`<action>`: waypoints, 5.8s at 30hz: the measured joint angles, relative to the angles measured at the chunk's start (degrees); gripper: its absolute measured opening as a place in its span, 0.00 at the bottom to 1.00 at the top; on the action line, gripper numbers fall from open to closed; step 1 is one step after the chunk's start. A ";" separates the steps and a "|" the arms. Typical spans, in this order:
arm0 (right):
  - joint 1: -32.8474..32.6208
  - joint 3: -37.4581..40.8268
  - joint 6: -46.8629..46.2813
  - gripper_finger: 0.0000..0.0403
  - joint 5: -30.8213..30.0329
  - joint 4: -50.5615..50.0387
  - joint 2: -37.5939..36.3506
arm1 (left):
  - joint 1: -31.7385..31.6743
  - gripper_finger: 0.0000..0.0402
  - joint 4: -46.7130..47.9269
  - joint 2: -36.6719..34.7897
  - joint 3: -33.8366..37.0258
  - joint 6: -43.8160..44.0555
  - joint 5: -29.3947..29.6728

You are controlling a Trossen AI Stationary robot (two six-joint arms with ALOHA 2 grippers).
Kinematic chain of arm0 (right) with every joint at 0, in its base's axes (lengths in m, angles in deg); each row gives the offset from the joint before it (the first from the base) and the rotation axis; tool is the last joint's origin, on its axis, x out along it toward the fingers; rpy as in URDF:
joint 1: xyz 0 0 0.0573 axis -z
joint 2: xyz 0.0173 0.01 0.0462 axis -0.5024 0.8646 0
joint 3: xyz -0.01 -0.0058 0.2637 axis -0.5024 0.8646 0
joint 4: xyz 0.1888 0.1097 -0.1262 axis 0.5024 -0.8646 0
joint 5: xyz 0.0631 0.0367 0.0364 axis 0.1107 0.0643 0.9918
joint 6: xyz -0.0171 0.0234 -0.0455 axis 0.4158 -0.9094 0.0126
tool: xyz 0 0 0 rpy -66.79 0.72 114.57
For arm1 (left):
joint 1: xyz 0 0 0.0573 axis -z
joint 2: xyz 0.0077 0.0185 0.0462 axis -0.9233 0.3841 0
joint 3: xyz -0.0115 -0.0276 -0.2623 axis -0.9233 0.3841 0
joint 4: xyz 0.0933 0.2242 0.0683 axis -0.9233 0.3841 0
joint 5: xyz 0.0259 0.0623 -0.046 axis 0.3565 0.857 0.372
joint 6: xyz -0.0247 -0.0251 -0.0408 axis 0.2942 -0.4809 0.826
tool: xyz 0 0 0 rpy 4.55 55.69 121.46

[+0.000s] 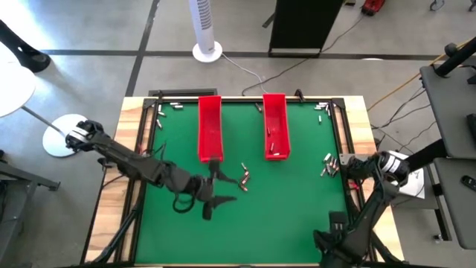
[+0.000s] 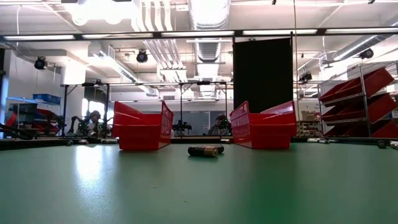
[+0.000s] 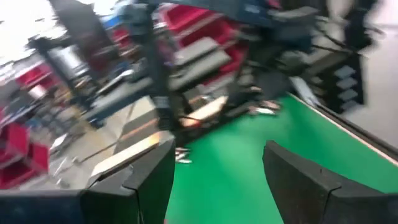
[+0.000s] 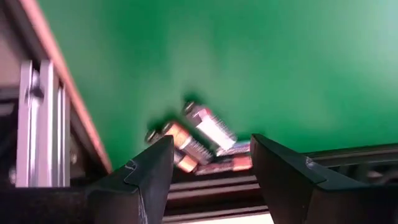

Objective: Sort batteries
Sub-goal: Put the silver battery into the right red bin

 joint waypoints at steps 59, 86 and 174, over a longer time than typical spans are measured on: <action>-1.05 11.60 -3.70 0.14 0.83 12.79 0.02 | -4.54 0.55 4.35 0.57 -0.13 -0.64 0.86; 17.09 1.64 -5.50 0.14 -23.75 -0.38 -12.75 | -4.45 0.55 14.80 -1.52 -0.15 6.67 7.39; 1.75 16.70 -6.34 0.71 -1.99 9.47 -12.23 | -3.20 0.55 19.99 -3.04 -0.13 8.13 7.37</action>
